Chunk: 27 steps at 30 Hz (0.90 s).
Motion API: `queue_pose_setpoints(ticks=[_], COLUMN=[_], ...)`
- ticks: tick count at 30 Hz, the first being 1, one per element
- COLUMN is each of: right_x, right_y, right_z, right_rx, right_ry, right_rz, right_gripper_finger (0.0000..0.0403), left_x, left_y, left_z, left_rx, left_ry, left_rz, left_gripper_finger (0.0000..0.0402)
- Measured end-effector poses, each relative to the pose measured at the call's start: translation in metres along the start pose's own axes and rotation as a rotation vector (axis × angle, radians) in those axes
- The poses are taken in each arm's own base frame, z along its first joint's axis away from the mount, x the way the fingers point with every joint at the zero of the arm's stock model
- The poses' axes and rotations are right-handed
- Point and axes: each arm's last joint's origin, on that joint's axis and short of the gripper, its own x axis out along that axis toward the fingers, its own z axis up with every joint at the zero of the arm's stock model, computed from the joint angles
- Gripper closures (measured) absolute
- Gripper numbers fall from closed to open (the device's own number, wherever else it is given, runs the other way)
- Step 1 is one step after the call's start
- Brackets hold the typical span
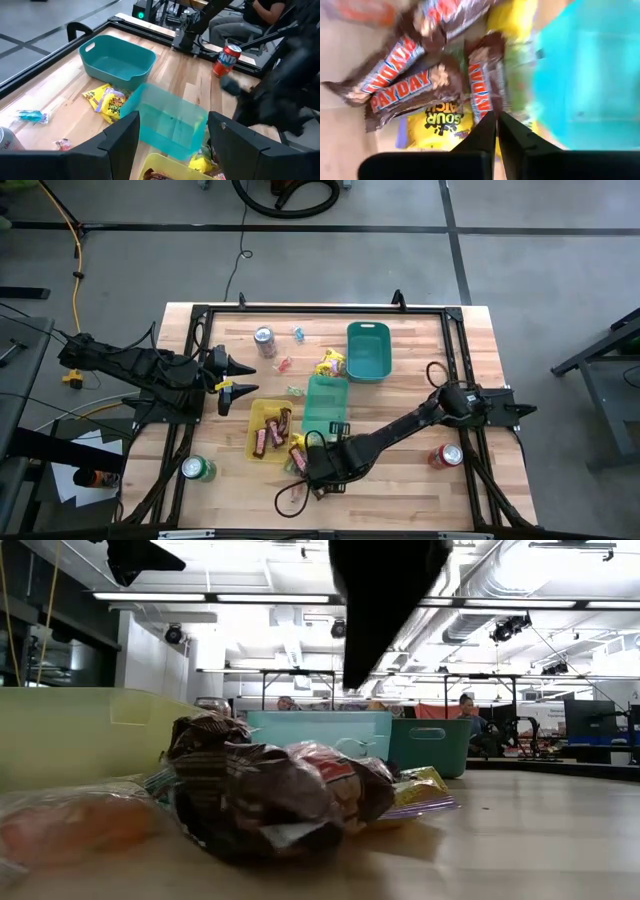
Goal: Sort candy
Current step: Put the brown chocolate bar into the yellow bin
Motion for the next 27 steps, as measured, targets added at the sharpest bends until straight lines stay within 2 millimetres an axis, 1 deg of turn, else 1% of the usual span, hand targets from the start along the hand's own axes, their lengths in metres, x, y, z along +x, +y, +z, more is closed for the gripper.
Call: queue_pose_setpoints(ticks=[2, 4, 6, 8, 10, 12, 14, 16, 20, 22, 25, 27], right_x=[-0.019, -0.036, -0.044, -0.042, -0.035, -0.026, -0.014, -0.003, 0.019, 0.026, 0.038, 0.045], right_y=[-0.006, -0.013, -0.016, -0.016, -0.012, -0.008, -0.003, -0.001, -0.001, -0.004, -0.006, -0.007], right_z=[0.007, 0.014, 0.02, 0.02, 0.018, 0.014, 0.01, 0.006, -0.005, -0.008, -0.012, -0.017], right_rx=[-0.025, -0.028, 0.0, 0.0, -0.002, 0.002, 0.013, 0.016, 0.012, 0.015, 0.03, 0.021], right_ry=[-0.048, -0.11, -0.148, -0.125, -0.098, -0.063, -0.037, -0.011, 0.006, 0.014, 0.023, 0.041], right_rz=[0.001, 0.016, 0.038, 0.072, 0.114, 0.151, 0.216, 0.247, 0.185, 0.156, 0.143, 0.131], right_gripper_finger=[0.04, 0.0396, 0.0395, 0.0394, 0.0389, 0.0375, 0.035, 0.0317, 0.0239, 0.0204, 0.0167, 0.0156], left_x=[0.0, 0.0, 0.0, 0.0, 0.0, 0.0, 0.0, 0.0, 0.0, 0.0, 0.0, 0.0], left_y=[0.0, 0.0, 0.0, 0.0, 0.0, 0.0, 0.0, 0.0, 0.0, 0.001, 0.001, 0.001], left_z=[0.0, 0.0, 0.0, 0.0, 0.0, 0.0, 0.0, 0.0, 0.0, 0.0, 0.0, 0.0], left_rx=[0.0, 0.0, 0.0, 0.0, -0.001, 0.0, 0.0, -0.001, 0.0, 0.0, 0.0, 0.0], left_ry=[-0.001, -0.001, -0.002, -0.003, -0.002, -0.002, -0.002, -0.002, -0.003, -0.007, -0.01, -0.01], left_rz=[0.001, 0.003, 0.006, 0.006, 0.006, 0.006, 0.006, 0.006, 0.007, 0.019, 0.025, 0.025], left_gripper_finger=[0.0179, 0.0179, 0.0179, 0.0179, 0.0179, 0.0179, 0.0179, 0.0179, 0.0179, 0.0179, 0.0179, 0.0179])
